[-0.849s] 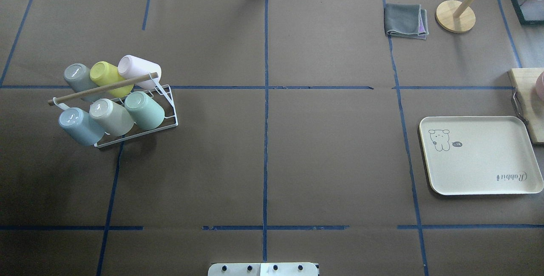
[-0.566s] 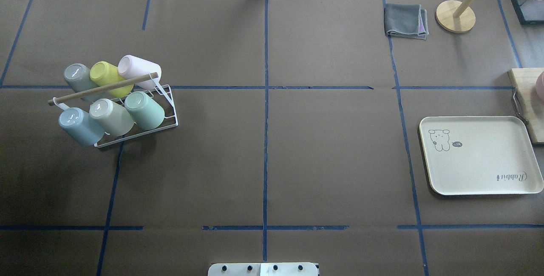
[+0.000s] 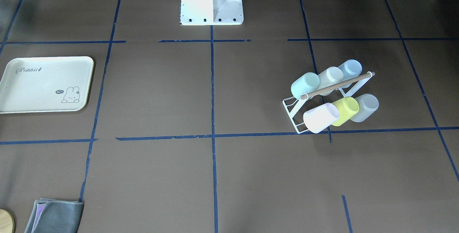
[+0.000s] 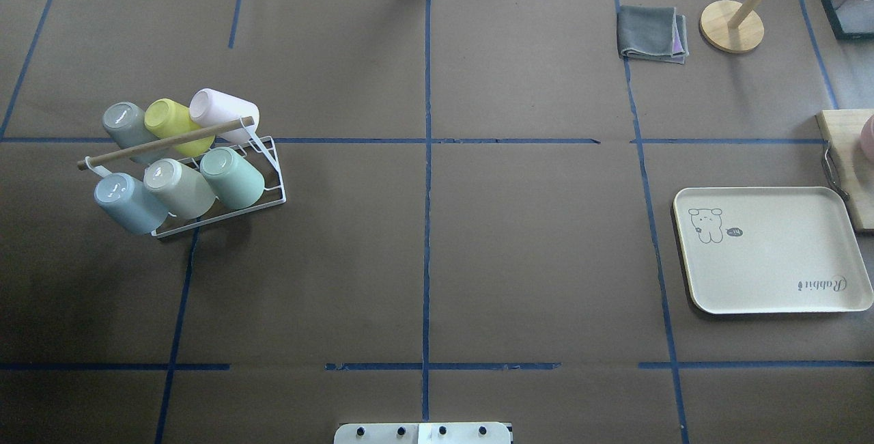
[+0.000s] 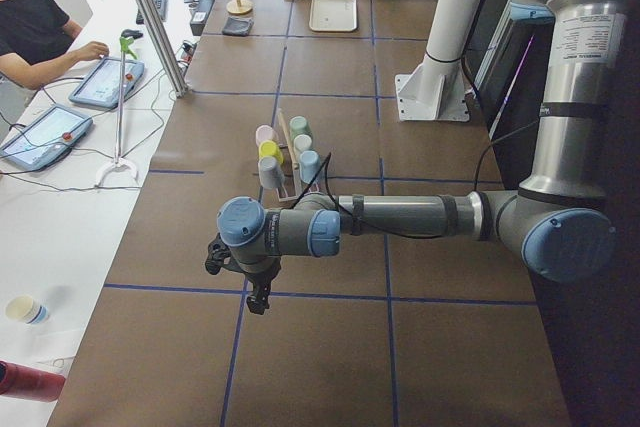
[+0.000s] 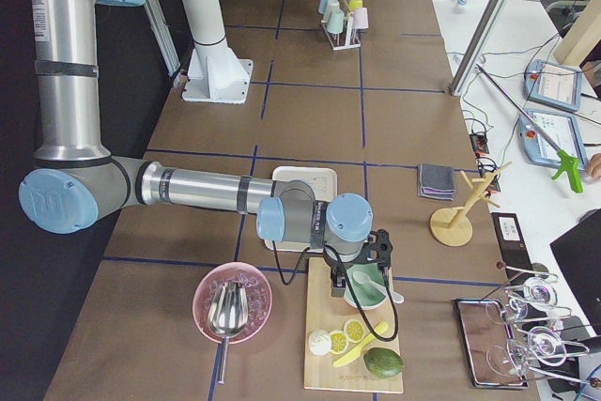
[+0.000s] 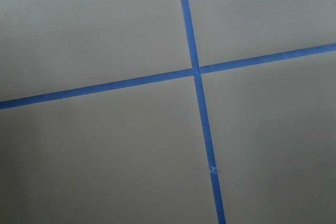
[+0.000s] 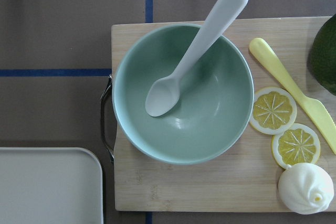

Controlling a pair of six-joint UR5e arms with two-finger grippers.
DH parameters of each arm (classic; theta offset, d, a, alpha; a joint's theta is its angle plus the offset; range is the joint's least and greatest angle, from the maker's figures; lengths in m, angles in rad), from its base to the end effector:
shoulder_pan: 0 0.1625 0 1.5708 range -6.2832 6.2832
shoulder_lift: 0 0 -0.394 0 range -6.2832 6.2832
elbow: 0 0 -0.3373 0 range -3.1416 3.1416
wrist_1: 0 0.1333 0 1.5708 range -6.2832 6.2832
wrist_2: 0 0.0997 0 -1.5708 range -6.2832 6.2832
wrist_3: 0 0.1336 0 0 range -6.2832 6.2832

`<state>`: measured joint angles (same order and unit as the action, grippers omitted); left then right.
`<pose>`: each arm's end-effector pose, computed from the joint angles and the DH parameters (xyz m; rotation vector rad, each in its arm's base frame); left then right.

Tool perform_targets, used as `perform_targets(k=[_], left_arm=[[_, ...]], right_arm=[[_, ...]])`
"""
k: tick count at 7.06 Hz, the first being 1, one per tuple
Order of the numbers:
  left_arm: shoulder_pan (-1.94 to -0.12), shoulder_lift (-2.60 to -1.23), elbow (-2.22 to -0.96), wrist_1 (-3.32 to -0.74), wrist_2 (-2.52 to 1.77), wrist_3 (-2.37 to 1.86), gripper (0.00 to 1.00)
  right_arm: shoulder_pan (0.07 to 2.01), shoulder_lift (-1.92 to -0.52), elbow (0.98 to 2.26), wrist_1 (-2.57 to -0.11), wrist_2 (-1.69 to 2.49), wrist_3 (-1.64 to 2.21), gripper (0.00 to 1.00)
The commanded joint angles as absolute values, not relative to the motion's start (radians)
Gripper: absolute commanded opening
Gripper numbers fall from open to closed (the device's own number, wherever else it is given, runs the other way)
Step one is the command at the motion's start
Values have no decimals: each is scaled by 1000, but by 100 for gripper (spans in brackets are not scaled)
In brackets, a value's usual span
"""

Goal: Pick up and place green cup on tray

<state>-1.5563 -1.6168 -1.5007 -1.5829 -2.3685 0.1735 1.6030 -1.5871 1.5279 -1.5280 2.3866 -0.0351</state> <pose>-0.0311 -0.4544 0.6587 0.0521 0.7971 0.1731 0.0498 -0.4271 0.6696 0.0120 -0.8158 0.0040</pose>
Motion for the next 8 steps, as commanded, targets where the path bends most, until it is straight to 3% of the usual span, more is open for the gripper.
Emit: perform_targets(k=[1, 5, 8], left_arm=[[-1557, -1617, -1506, -1582, -2368, 173, 100], [-1557, -1617, -1506, -1585, -2368, 173, 100], [-1557, -1617, -1508, -1586, -2370, 173, 100]], right_arm=[[1562, -1575, 1531, -1531, 2384, -35, 100], [1539, -1532, 1528, -1526, 2393, 68, 100], [1429, -1670, 1578, -1229, 2367, 329, 100]])
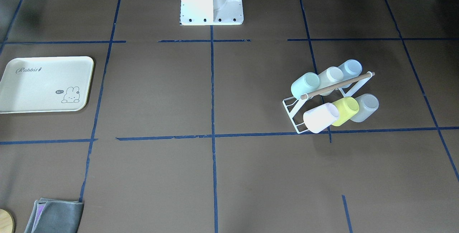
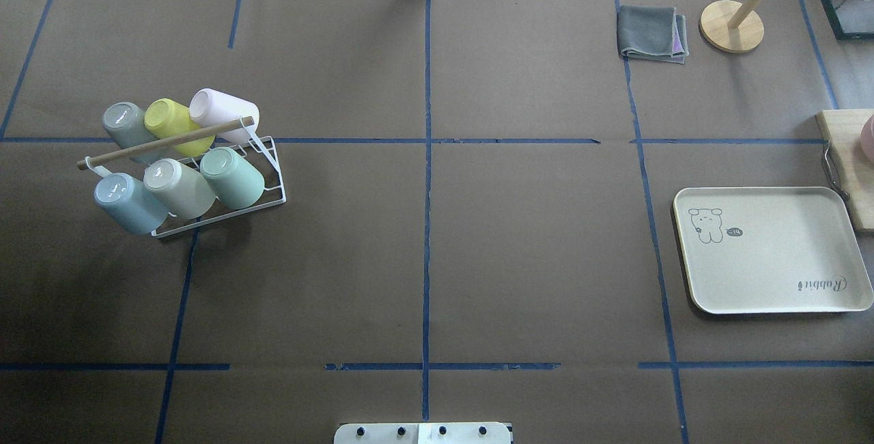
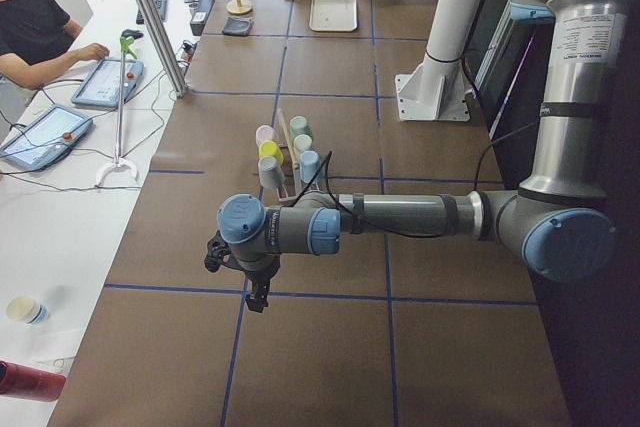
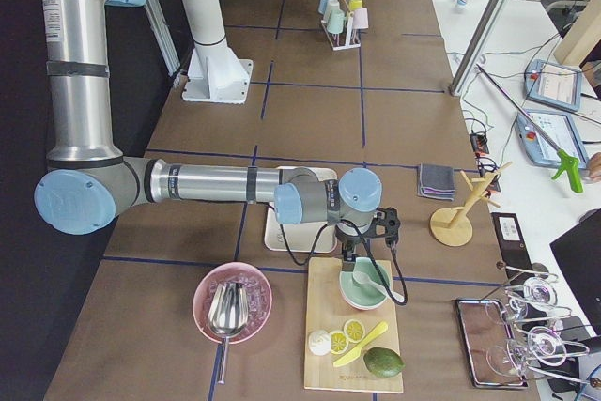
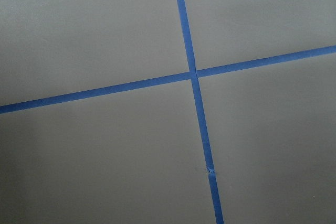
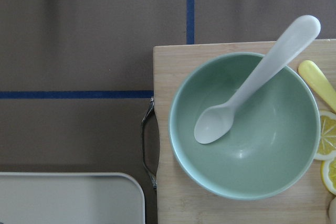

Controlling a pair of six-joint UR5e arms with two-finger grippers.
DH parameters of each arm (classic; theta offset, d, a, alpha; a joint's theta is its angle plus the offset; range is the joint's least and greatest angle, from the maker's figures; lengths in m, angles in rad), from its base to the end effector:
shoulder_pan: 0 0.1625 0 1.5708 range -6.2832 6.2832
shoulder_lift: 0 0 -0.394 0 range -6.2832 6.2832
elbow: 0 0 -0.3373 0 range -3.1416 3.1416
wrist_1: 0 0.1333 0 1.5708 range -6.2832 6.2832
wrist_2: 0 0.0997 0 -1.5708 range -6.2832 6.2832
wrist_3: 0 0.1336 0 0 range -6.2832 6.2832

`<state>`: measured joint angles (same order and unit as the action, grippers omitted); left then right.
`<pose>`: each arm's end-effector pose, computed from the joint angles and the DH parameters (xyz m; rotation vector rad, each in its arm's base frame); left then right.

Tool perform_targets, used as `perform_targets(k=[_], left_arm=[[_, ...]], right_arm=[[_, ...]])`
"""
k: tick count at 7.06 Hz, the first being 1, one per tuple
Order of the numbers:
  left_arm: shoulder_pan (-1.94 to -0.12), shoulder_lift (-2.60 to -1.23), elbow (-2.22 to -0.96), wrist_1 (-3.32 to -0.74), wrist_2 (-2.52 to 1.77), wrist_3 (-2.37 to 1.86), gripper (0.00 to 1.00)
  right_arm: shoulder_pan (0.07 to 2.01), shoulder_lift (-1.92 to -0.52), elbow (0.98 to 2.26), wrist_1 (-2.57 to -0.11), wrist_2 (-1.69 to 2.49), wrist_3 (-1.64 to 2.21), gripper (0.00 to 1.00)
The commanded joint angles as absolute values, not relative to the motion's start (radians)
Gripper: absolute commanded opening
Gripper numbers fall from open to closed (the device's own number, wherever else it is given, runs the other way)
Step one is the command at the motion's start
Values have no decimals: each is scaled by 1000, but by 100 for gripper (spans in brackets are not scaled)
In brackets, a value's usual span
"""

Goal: Pick up and place green cup on tray

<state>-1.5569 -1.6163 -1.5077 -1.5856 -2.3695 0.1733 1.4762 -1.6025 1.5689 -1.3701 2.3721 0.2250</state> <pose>-0.0313 -0.4551 0.6555 0.0610 0.7975 0.1760 -0.0042 -0.4400 0.6427 0.0288 -0.8143 0.0562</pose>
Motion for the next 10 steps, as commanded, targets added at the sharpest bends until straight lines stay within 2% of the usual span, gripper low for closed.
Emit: perform_targets(k=[1, 6, 10], left_arm=[[-1557, -1617, -1509, -1586, -2370, 173, 100], [-1557, -1615, -1522, -1586, -2368, 173, 100], [-1557, -1615, -1522, -1586, -2368, 173, 100]], right_arm=[[1360, -1727, 1578, -1048, 2353, 491, 100], [1122, -1815, 1571, -830, 2260, 743, 100], [1075, -1825, 1529, -811, 2241, 746, 100]])
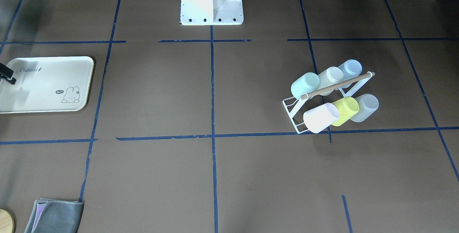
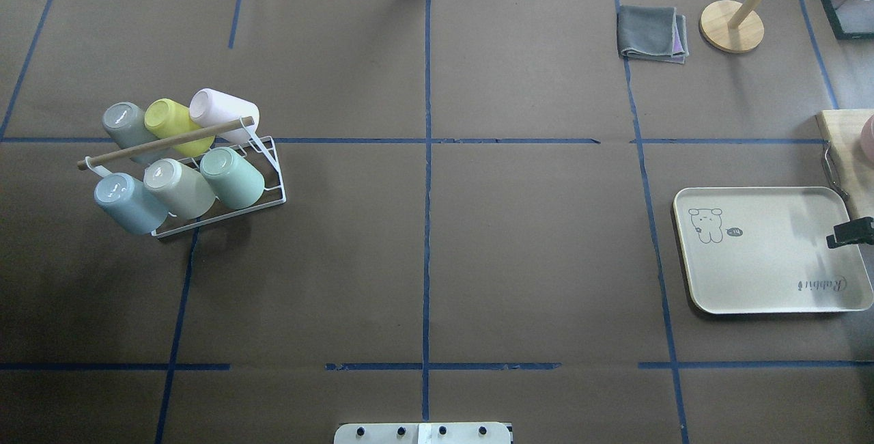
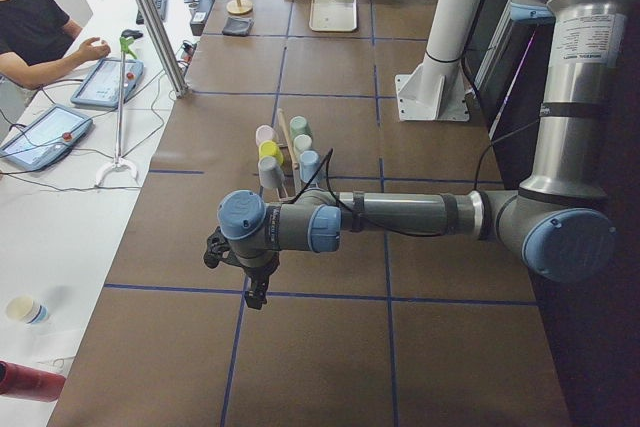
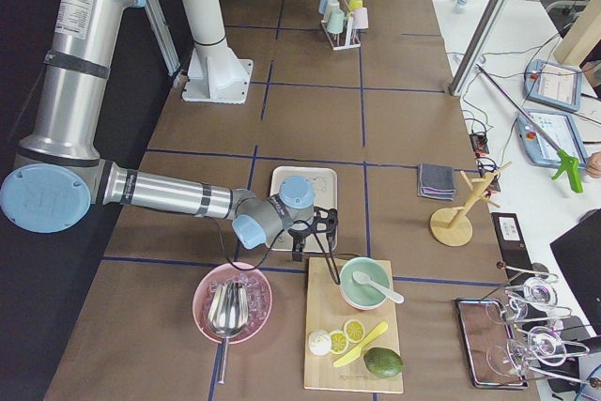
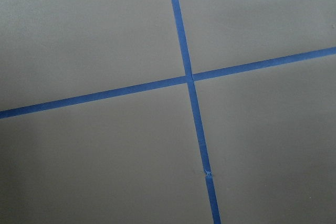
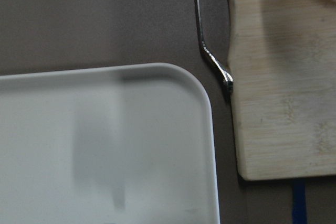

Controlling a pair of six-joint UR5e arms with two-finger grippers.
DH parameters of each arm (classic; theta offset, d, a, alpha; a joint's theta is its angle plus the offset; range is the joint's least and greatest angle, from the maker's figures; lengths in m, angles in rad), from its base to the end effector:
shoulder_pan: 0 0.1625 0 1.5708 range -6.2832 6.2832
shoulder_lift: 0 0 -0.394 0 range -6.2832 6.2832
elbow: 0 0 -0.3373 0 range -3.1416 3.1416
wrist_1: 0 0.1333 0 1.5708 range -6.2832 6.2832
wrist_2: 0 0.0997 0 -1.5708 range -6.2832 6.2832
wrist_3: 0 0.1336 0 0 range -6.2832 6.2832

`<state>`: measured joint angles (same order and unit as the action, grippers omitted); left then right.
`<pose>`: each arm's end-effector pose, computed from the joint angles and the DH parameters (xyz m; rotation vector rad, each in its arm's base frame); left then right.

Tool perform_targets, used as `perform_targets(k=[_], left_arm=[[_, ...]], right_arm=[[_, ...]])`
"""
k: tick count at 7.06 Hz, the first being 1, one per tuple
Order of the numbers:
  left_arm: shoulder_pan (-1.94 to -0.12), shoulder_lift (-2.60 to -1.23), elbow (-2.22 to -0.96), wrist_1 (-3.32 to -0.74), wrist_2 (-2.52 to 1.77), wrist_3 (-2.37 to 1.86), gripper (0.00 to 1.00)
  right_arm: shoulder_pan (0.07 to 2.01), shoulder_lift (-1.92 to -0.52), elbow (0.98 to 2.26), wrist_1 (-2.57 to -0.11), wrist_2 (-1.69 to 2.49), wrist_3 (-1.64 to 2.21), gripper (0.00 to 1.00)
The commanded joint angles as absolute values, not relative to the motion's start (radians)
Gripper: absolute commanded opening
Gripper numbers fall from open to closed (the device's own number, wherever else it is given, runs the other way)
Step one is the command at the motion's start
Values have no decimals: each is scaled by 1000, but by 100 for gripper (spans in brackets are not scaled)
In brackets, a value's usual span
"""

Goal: Pick up and place green cup on tray

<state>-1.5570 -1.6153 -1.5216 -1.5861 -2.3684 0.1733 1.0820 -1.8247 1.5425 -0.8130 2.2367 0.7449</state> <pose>-0.0314 -0.4560 0.6499 0.0737 0.7954 0.1813 -0.1250 -0.3432 0.6855 -0.0044 -0.7969 0.0841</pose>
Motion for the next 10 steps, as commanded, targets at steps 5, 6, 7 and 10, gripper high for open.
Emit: perform_targets(k=[5, 6, 7, 10], left_arm=[[-1557, -1614, -1522, -1588, -2368, 173, 100], [-1557, -1614, -1522, -1588, -2368, 173, 100], [-1557, -1614, -1522, -1588, -2368, 173, 100], [-1557, -1615, -1522, -1588, -2367, 173, 100]], right_arm=[[1075, -1842, 1523, -808, 2266, 747, 40], [1077, -1842, 1525, -808, 2267, 746, 23], [1077, -1842, 1526, -808, 2269, 746, 6], [1080, -1854, 1563, -754, 2263, 747, 0]])
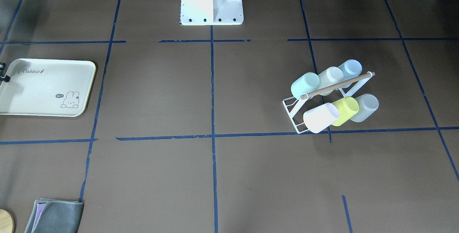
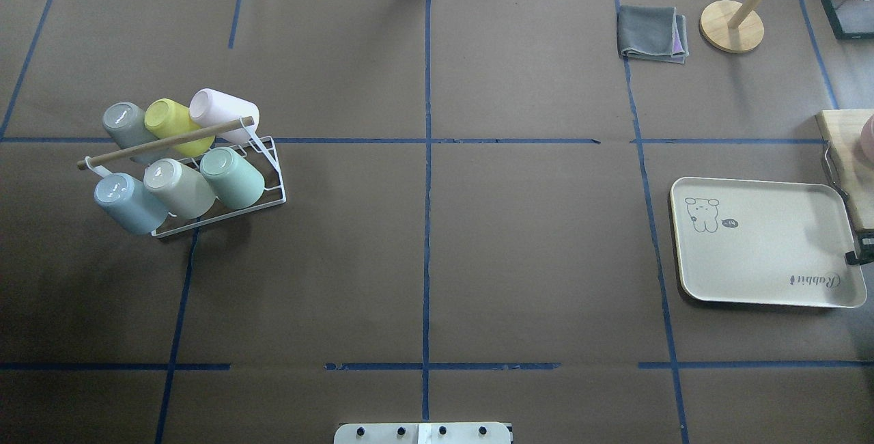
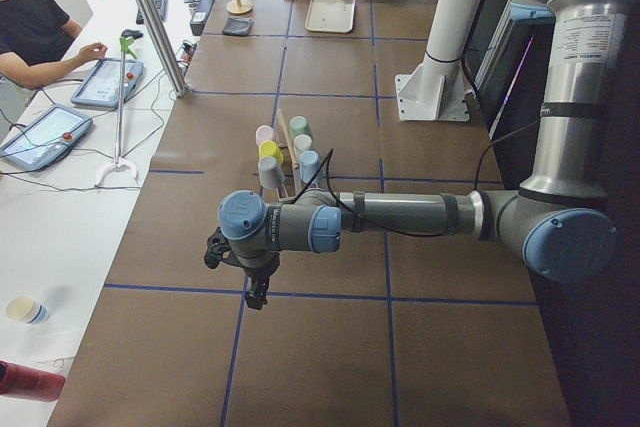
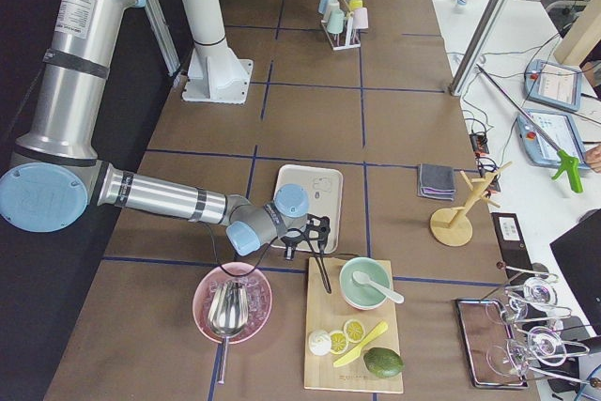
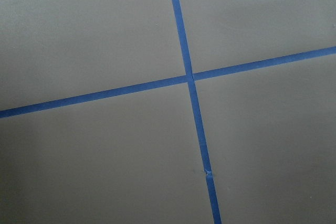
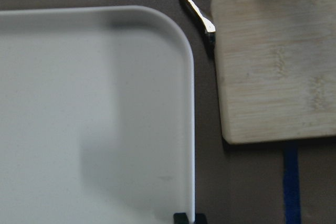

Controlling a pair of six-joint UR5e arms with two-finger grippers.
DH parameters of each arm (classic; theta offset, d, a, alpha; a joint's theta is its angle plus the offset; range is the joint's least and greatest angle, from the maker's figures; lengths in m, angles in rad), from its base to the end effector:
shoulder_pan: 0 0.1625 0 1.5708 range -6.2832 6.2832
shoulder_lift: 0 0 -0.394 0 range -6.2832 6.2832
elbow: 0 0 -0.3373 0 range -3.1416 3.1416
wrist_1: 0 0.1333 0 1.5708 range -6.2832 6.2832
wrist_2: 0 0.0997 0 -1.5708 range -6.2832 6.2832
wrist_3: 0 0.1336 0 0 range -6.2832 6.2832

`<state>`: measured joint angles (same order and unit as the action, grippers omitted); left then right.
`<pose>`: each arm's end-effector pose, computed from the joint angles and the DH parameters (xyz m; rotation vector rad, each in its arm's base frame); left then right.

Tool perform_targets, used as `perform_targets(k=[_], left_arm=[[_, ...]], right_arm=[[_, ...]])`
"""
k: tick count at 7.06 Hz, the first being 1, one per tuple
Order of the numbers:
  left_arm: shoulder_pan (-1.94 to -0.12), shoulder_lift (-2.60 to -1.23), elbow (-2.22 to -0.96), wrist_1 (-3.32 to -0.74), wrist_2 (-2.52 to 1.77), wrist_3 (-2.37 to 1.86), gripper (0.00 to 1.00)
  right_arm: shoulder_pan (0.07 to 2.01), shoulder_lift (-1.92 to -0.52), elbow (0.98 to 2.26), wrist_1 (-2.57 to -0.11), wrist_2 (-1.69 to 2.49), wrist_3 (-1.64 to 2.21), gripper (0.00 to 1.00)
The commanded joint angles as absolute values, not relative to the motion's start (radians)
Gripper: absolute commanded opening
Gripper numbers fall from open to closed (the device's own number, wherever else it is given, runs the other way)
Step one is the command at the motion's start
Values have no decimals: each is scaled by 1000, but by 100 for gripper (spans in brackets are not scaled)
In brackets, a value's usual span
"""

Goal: Pick up and place green cup on tray

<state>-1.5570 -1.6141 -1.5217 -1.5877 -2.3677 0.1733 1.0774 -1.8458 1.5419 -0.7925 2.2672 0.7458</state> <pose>-0.0315 -0.4556 0.6503 0.0741 0.7947 0.1815 -0.1240 -0.3311 0.6883 -0.0263 -0.8195 0.0730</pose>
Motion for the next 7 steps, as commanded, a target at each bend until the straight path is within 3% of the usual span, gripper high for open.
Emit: perform_targets(k=[1, 5, 7], left_arm=[[-1557, -1615, -1522, -1588, -2367, 173, 100], [-1557, -1617, -1522, -1588, -2368, 173, 100], [-1557, -1617, -1522, -1588, -2368, 172, 100]], right_arm=[[1083, -1880, 1587, -647, 2264, 761, 0], [1101, -1853, 1790, -614, 2330, 1005, 0], [1086, -1736, 1830, -627, 2342, 1186, 0]])
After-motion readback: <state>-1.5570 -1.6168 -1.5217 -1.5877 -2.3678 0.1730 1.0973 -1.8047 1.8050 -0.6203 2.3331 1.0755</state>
